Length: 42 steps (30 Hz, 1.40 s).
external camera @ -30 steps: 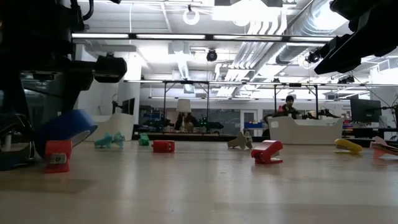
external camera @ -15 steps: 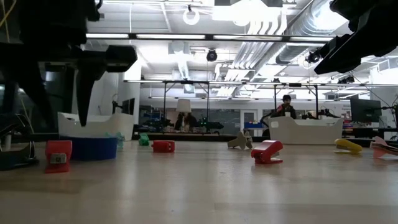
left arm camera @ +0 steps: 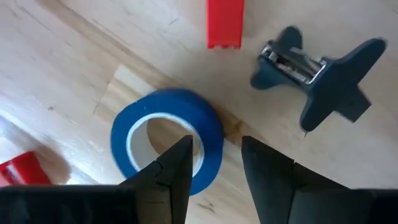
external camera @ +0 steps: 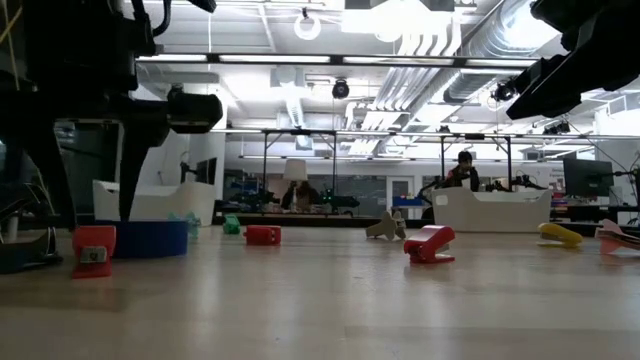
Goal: Pick and place Stapler, Stapler remover, tape
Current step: Put the dark blue tape into the black bin
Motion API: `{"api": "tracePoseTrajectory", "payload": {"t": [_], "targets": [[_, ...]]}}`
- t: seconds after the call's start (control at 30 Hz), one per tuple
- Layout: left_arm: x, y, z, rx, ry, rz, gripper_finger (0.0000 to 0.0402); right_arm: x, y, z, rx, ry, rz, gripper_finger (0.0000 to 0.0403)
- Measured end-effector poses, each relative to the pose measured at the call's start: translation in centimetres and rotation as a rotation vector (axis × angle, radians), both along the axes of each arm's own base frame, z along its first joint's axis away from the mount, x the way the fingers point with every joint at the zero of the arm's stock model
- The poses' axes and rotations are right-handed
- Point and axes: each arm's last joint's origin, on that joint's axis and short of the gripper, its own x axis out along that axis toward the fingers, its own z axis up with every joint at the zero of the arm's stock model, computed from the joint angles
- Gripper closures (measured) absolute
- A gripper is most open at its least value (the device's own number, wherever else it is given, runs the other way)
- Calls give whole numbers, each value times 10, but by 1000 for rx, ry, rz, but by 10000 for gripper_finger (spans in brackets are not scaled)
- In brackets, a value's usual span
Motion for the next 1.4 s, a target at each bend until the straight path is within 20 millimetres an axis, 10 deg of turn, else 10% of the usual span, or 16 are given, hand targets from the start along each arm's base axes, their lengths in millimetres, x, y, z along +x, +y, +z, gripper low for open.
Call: {"api": "tracePoseTrajectory", "payload": {"t": [1.4], "targets": [[23, 15, 13, -93, -23, 95, 351, 0, 0, -1, 15, 13, 9, 222]]}}
